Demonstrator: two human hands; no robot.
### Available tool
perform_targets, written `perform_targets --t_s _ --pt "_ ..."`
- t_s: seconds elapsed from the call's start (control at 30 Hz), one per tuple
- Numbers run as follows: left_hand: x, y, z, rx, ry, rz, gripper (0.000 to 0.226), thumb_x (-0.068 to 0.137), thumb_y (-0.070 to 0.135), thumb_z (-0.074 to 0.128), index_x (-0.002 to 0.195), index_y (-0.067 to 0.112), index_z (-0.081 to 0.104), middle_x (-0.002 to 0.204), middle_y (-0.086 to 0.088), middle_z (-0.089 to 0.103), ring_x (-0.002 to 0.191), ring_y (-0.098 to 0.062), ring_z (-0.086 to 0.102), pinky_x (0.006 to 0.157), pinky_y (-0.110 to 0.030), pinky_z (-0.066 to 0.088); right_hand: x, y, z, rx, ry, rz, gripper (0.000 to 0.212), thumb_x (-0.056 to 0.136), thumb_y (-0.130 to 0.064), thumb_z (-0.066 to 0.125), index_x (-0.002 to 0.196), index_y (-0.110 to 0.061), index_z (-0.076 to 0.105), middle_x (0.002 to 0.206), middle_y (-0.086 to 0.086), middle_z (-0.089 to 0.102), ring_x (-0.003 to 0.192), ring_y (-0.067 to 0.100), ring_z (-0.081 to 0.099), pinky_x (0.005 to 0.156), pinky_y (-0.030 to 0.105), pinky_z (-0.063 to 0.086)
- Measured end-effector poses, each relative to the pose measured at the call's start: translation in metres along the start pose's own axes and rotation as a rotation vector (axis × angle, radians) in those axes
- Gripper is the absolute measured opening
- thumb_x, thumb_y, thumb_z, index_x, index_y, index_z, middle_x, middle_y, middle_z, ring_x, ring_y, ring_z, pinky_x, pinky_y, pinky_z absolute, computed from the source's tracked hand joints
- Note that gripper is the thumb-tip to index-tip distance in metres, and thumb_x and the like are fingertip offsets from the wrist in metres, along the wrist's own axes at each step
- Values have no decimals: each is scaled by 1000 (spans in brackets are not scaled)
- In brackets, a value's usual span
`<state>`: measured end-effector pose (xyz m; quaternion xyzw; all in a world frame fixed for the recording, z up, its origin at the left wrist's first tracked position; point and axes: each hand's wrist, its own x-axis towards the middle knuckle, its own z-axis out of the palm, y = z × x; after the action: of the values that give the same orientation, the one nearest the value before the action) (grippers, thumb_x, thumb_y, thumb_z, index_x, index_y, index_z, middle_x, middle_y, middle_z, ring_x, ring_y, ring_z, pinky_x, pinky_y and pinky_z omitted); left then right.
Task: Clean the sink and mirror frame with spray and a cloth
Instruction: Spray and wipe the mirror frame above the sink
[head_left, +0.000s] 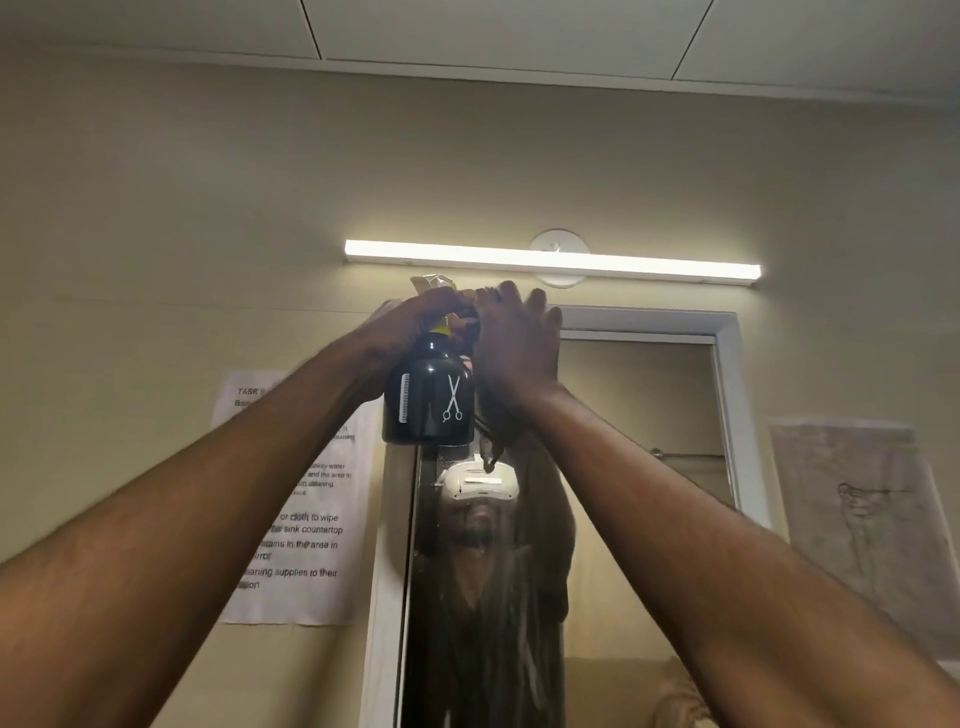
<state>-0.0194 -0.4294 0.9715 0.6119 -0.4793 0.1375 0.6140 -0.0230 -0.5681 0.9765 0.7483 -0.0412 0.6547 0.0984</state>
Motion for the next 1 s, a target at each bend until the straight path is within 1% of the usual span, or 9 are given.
perform_targets --t_s 0.07,0.2,0.33,0.47,0.53,0.63,0.73,0.9,1.0 --pt "-1 0 8 -19 -2 -10 22 92 34 57 84 15 62 70 1 71 64 -14 67 60 -25 56 -1 16 -1 -22 11 14 32 94 -24 47 126 -20 51 129 4 51 118 30 43 92 43 37" --pt "2 -2 21 -25 -23 -64 23 94 40 51 94 18 57 113 -11 62 103 -28 62 91 -37 50 -1 47 -2 -54 35 57 35 94 -26 47 128 -20 51 130 5 52 118 30 44 93 44 38" --pt "5 -7 18 -50 39 -90 40 93 41 53 118 10 51 127 -15 57 113 -30 60 86 -33 51 4 48 5 -39 52 71 37 92 -28 53 129 -22 52 131 4 52 117 29 45 92 43 39" --pt "7 -12 13 -91 88 -86 52 88 43 62 125 8 49 128 -16 58 107 -27 62 87 -37 53 3 57 -2 -53 35 13 39 91 -29 55 129 -20 52 130 5 53 117 29 46 94 45 39" --pt "7 -14 16 -79 49 -105 63 74 50 66 120 9 51 124 -17 60 108 -30 63 94 -43 53 0 76 -12 -47 41 34 39 92 -27 52 130 -17 52 129 7 54 114 31 48 93 45 40" --pt "5 -16 23 -62 -62 -133 58 66 53 64 107 13 56 108 -13 63 105 -32 64 102 -51 47 -7 118 -27 -54 73 168 38 91 -23 53 129 -15 52 126 12 55 110 35 49 88 47 41" --pt "4 -16 24 -106 -66 -123 54 67 52 65 105 14 57 100 -8 65 94 -27 66 103 -51 47 -8 143 -39 -63 52 316 40 90 -23 58 128 -14 51 124 15 55 113 39 47 90 48 40" --pt "-6 -13 4 -108 -23 -105 71 55 56 75 108 12 58 98 -8 64 98 -30 66 99 -55 48 -3 105 -29 -41 81 294 38 90 -20 59 126 -13 52 124 14 55 112 37 48 89 47 41" --pt "-14 -14 -7 -86 -11 -107 63 59 52 73 105 12 57 99 -8 61 92 -26 64 86 -45 55 0 56 -12 -11 67 161 34 93 -21 50 126 -17 53 126 9 54 112 34 47 89 43 39"
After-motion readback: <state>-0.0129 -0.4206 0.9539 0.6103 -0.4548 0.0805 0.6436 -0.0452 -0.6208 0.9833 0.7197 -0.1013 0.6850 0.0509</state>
